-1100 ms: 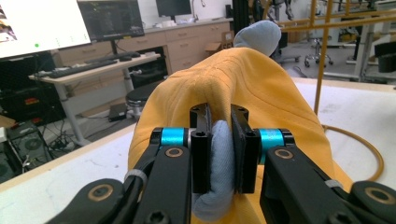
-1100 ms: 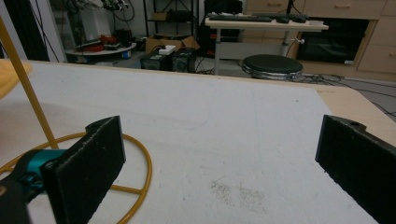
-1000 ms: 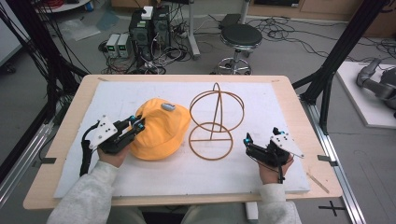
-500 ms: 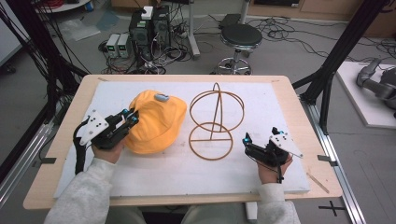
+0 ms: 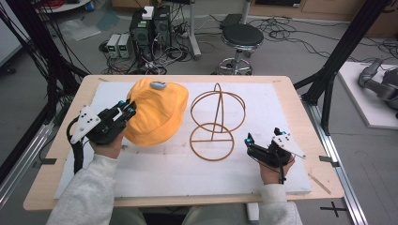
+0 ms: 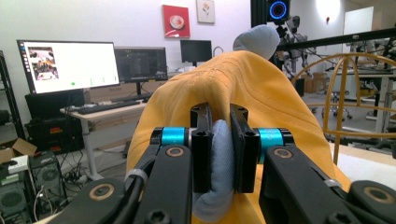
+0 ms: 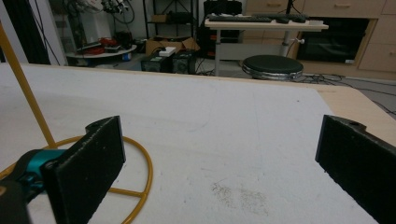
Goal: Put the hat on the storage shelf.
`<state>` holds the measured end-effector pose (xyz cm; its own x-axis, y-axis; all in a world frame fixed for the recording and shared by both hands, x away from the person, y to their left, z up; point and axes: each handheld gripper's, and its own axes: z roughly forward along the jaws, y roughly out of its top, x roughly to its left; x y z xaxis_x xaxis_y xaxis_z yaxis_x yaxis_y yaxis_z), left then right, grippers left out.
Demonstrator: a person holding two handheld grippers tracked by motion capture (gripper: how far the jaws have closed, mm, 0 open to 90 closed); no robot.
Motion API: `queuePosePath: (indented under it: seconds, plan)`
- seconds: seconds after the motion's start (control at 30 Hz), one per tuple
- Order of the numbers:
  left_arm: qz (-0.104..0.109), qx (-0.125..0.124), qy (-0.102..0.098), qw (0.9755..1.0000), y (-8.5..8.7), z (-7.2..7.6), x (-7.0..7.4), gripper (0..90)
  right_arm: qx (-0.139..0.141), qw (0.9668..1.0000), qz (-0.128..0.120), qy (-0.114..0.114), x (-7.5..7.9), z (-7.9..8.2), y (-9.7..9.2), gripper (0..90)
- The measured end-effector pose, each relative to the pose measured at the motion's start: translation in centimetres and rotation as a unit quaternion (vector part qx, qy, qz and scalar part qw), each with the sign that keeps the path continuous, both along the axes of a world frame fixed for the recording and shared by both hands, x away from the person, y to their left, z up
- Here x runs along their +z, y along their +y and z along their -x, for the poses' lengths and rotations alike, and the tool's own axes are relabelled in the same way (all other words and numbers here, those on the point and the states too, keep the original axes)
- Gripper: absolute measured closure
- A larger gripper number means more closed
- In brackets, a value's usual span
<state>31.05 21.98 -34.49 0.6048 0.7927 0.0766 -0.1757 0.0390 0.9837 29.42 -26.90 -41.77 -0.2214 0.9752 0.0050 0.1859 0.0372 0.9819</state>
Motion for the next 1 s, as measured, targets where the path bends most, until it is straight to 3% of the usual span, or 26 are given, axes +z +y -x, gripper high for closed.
queuePosePath:
  seconds: [0.3, 0.4, 1.0]
  plan:
    - [0.012, 0.003, -0.016, 0.9998, -0.1, 0.0, 1.4, 80.7, 0.0, 1.0, -0.004, 0.0, 0.0, 0.0, 0.0, 1.0]
    - [0.025, 0.001, -0.026, 0.9993, -0.2, 0.1, 2.5, 80.7, 0.001, 1.0, -0.005, 0.002, 0.0, 0.0, -0.1, 1.0]
    - [0.029, -0.012, -0.054, 0.9981, -1.3, 0.5, 6.4, 80.6, 0.004, 1.0, -0.007, 0.0, 0.1, 0.0, -0.2, 1.0]
